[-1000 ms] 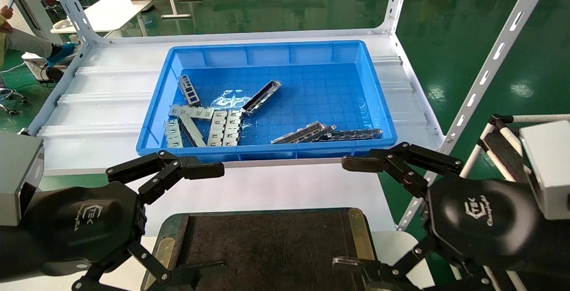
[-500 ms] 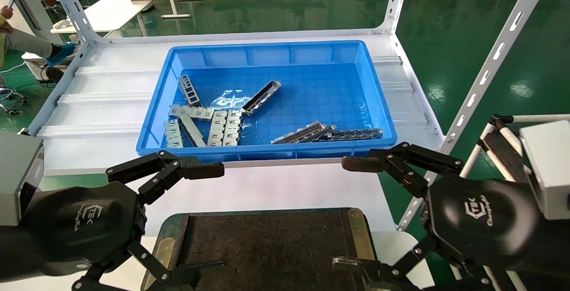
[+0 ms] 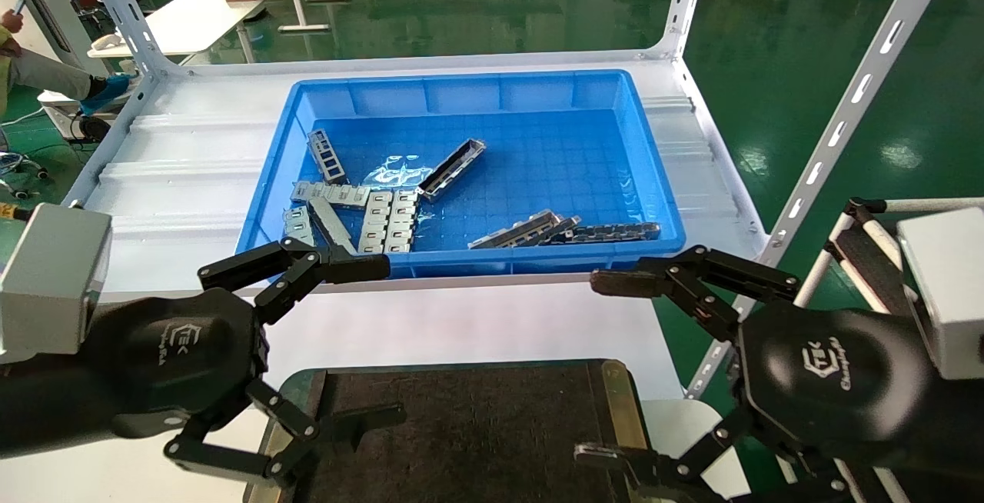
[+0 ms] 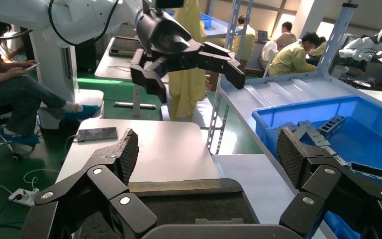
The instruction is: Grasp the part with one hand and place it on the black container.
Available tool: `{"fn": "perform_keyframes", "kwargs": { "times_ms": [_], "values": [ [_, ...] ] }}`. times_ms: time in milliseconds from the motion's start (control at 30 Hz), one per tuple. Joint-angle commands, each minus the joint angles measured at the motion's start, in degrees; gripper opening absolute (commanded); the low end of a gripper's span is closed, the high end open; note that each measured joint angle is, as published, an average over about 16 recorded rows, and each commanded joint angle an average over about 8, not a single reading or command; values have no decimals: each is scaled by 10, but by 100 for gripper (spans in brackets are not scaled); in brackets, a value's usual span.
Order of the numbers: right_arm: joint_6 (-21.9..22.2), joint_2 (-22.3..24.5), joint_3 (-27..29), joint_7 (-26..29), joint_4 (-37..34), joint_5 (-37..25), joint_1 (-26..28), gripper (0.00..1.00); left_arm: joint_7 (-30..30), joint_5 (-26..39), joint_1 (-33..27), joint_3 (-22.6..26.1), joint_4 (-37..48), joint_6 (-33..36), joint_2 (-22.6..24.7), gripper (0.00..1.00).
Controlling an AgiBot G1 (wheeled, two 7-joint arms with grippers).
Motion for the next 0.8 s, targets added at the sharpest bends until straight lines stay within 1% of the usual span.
{"fn": "perform_keyframes", "kwargs": {
  "times_ms": [33, 233, 400, 600, 800],
  "values": [
    [0, 0, 0, 0, 0, 0, 0, 100, 1, 10, -3, 2, 0, -10, 4, 100],
    [0, 0, 0, 0, 0, 0, 0, 100, -10, 61, -43, 26, 24, -54, 45, 100],
    [0, 0, 0, 0, 0, 0, 0, 100, -15, 116, -87, 50, 67, -93, 88, 100],
    [0, 0, 0, 0, 0, 0, 0, 100, -3, 187, -137, 81, 151, -149, 147, 100],
    [0, 0, -1, 0, 0, 0, 0, 100, 35, 242, -182, 103, 265, -201, 209, 100]
  ]
}}
